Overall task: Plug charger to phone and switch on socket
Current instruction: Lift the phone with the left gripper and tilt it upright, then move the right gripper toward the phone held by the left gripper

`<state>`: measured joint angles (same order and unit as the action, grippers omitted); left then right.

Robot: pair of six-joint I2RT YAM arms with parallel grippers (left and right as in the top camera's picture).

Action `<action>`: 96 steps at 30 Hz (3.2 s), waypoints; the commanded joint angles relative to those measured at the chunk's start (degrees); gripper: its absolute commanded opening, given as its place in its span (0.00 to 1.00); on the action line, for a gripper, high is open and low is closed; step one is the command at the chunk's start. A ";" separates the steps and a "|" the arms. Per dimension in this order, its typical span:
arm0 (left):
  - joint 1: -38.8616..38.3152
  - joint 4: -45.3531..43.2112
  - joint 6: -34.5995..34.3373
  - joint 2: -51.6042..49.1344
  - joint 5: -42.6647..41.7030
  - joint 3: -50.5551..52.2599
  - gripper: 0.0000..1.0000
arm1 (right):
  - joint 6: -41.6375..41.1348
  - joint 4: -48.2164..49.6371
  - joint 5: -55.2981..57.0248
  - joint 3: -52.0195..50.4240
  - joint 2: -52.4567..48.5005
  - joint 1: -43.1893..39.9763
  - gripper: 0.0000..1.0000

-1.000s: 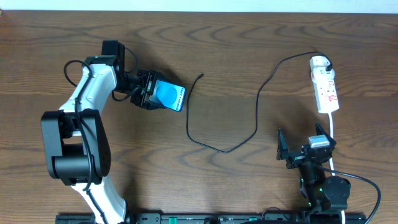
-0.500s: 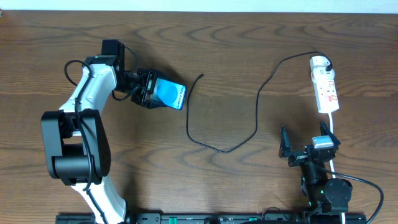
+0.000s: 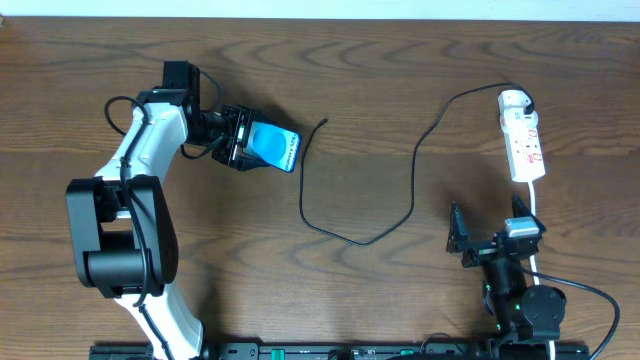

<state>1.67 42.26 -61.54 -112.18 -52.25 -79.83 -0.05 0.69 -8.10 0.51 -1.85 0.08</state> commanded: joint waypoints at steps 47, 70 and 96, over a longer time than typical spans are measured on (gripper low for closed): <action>0.31 -5.31 -10.10 1.29 -16.15 -0.13 0.63 | -5.53 3.45 -6.12 15.63 -33.79 -0.42 0.99; 0.31 -6.93 -14.86 1.29 -16.79 -0.13 0.58 | -8.28 2.86 -15.91 23.82 -43.69 -0.59 0.99; 0.31 -11.96 -13.53 1.29 -15.65 -0.13 0.58 | -6.93 -22.58 -41.75 67.14 -76.48 -2.27 0.99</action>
<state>1.67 30.48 -76.05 -112.18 -65.89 -79.83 -8.05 -21.74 -47.00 63.96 -77.67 -4.05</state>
